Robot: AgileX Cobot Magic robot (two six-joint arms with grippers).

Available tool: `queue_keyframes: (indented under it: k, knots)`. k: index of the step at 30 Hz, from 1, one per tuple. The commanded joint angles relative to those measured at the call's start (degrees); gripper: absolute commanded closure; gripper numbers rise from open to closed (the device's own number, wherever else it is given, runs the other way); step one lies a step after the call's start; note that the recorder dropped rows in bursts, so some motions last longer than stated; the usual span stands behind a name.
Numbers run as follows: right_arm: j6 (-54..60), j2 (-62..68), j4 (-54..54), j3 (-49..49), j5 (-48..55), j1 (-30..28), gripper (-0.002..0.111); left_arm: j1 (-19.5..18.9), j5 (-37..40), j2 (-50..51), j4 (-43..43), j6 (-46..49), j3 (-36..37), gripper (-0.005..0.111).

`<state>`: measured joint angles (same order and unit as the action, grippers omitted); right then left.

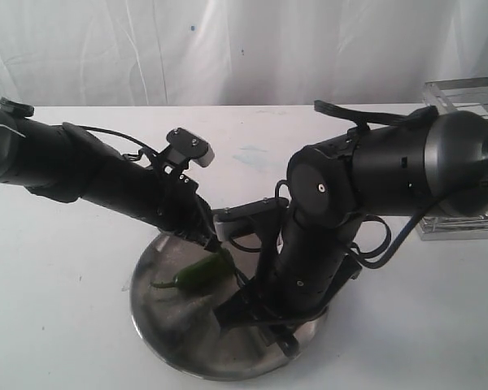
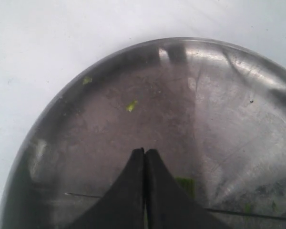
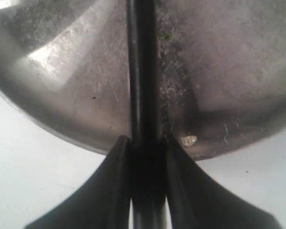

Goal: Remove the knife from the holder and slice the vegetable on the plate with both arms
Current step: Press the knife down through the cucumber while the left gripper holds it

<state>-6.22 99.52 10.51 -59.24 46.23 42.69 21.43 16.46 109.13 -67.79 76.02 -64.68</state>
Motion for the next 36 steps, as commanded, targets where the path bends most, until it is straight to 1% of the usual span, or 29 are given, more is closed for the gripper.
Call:
queue_keyframes:
  k: [1,12,22,36]
  knots:
    - [-0.61,-0.1,-0.1,-0.3,-1.86,0.04,0.108,0.03,1.27,-0.24,-5.27,3.97,0.07,0.107]
    - [-1.66,-0.1,-0.66,-0.05,-1.63,0.04,0.108,0.03,2.66,-0.08,-6.47,5.24,0.07,0.107]
    - [-2.97,-0.1,-1.46,-0.05,-1.49,0.04,0.108,0.03,1.11,0.48,-7.75,5.4,0.07,0.107]
    - [-2.97,-0.1,-1.67,-0.05,-1.6,0.04,0.108,0.03,1.09,1.63,-7.75,5.69,0.07,0.107]
